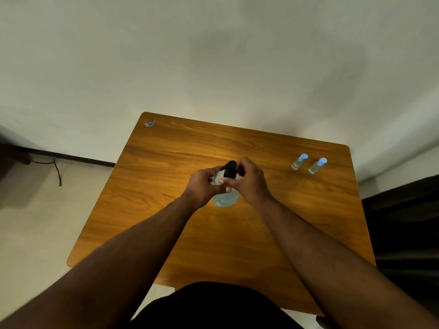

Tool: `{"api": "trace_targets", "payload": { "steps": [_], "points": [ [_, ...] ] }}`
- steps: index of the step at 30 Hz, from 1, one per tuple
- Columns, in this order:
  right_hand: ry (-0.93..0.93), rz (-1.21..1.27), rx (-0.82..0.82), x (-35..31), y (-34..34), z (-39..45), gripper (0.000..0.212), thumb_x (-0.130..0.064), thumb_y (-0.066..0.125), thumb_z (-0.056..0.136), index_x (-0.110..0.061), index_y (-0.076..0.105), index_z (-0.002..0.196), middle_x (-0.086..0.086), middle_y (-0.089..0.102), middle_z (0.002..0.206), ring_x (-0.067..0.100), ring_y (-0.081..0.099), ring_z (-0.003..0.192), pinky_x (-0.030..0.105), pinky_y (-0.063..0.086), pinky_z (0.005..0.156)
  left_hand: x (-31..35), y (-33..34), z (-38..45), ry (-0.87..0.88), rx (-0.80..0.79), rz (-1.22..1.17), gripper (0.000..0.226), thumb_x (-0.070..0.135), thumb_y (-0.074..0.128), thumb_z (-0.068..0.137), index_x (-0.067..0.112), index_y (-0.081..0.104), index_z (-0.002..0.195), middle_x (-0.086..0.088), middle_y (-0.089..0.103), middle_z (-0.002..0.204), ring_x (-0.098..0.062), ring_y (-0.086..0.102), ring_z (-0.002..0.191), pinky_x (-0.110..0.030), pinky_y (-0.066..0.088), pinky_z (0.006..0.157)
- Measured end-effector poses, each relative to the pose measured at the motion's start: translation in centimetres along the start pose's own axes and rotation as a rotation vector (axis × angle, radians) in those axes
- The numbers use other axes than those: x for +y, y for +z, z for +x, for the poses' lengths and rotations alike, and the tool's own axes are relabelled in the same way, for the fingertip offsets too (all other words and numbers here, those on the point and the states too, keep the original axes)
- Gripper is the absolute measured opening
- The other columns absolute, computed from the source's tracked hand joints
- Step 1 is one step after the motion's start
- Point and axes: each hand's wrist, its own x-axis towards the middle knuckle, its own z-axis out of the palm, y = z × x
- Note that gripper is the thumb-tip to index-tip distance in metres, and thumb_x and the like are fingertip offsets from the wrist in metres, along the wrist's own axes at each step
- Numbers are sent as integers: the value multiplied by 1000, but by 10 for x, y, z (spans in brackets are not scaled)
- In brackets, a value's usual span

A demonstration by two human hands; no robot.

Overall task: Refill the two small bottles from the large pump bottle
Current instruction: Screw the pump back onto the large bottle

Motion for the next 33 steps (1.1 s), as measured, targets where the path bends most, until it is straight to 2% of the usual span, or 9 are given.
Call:
{"api": "trace_targets", "payload": {
  "steps": [4,6,11,14,16,18,24,29,33],
  "points": [
    [127,167,-321,-4,-24,12,71,-26,83,67,-36,49,129,-16,52,113,6,51,102,20,46,75,-1,0,0,-15,-7,1,69,23,89,64,20,62,128,7,71,110,-10,63,106,-20,52,79],
    [57,138,-452,-5,-39,20,57,-18,78,73,-33,57,124,-15,58,111,10,56,104,21,47,74,-2,-1,1,-18,6,12,69,26,89,63,22,62,127,12,70,107,-9,63,104,-12,48,72],
    [-90,-184,-215,-11,-23,11,38,-34,80,71,-12,61,95,3,64,92,19,60,84,34,54,68,-7,-1,1,-17,1,29,84,28,89,64,18,51,138,0,61,132,-16,53,121,-33,49,96],
    [-19,-70,-247,-9,-25,13,56,-39,81,68,-22,57,116,-4,63,103,13,60,93,26,53,72,-8,-1,1,-5,1,43,86,30,89,64,18,49,140,-5,59,136,-20,52,126,-42,48,102],
    [48,36,-415,-10,-36,22,72,-29,81,71,-31,46,134,-7,61,114,10,58,103,23,50,78,-9,-2,2,2,-9,52,86,30,88,65,18,49,140,-4,58,137,-21,51,128,-43,47,103],
    [13,15,-508,-11,-42,28,54,-21,79,73,-27,59,123,-8,63,110,14,60,104,21,48,76,-8,-5,2,21,-37,67,83,30,87,67,21,49,141,-2,58,137,-20,50,129,-39,45,104],
    [-57,-200,-168,-12,-16,9,43,-46,79,67,-20,61,97,-6,62,90,8,59,80,23,52,63,1,-16,4,122,-204,275,77,36,81,74,18,47,140,-4,60,133,-18,53,126,-45,48,101],
    [76,31,-459,-5,-38,20,60,-25,80,71,-29,54,125,-12,59,115,7,57,105,13,42,74,2,-16,4,138,-211,285,78,38,80,74,20,46,141,-3,60,134,-18,51,129,-45,46,103],
    [-2,-51,-252,-2,-22,11,43,-23,82,69,-15,65,108,-6,64,103,13,60,97,10,40,67,-1,-15,2,181,-189,275,67,40,78,75,28,50,135,3,65,123,-15,55,122,-43,50,96]
  ]
}}
